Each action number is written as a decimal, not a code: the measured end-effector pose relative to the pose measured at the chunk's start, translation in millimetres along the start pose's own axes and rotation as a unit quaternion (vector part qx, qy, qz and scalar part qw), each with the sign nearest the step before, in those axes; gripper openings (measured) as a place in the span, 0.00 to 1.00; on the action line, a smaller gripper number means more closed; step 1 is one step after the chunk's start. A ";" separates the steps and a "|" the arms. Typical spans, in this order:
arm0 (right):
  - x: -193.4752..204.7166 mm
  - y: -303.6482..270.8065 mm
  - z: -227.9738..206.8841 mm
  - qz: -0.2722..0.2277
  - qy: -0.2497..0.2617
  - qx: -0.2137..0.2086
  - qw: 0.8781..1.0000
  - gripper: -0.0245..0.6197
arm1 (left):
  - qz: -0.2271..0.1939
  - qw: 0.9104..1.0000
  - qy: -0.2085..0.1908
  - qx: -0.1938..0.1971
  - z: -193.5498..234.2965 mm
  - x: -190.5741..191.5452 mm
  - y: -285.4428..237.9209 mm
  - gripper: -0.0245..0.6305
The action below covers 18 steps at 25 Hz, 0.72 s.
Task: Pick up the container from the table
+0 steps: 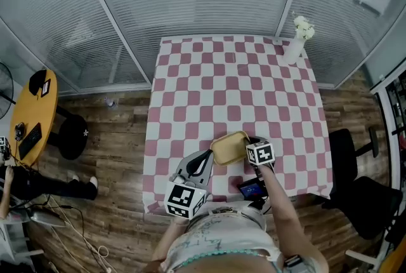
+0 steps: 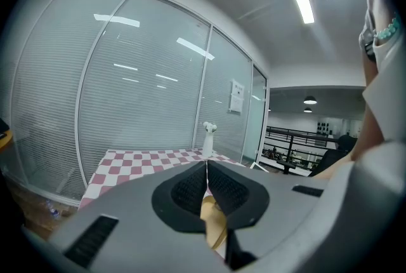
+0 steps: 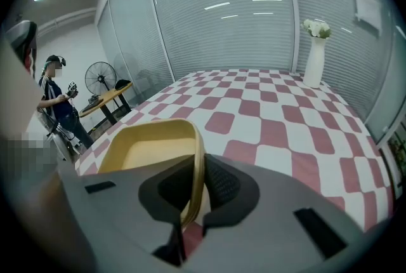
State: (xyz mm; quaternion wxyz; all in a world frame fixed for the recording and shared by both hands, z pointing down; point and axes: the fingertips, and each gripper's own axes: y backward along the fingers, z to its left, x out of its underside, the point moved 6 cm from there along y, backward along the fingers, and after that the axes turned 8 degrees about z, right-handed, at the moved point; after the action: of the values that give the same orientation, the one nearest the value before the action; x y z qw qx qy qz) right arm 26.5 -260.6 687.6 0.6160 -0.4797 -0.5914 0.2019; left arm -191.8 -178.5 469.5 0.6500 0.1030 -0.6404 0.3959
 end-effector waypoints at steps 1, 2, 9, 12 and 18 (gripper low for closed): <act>-2.6 3.8 -0.3 -0.004 0.001 0.001 1.000 0.06 | 0.001 1.000 0.000 0.002 0.0 0.2 -1.5 0.06; -5.1 7.6 -0.9 -0.008 0.002 0.003 1.000 0.06 | 0.002 1.000 -0.001 0.004 0.2 0.3 -3.1 0.06; -22.1 37.1 -5.8 -0.039 0.011 0.017 0.999 0.06 | 0.006 1.000 -0.001 0.008 4.7 -0.7 -12.4 0.06; -28.3 50.9 -5.6 -0.051 0.011 0.019 0.998 0.06 | 0.007 1.000 0.000 0.008 7.7 -0.8 -14.3 0.06; -38.8 79.7 -5.1 -0.066 0.014 0.033 0.997 0.06 | 0.012 1.000 -0.001 0.005 11.9 -1.3 -18.2 0.06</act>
State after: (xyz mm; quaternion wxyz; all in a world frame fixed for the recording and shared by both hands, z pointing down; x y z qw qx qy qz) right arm 48.1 -257.6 601.6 0.6521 -0.4215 -0.6058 0.1735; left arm -188.8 -198.8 477.0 0.6441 0.0992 -0.6400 0.4071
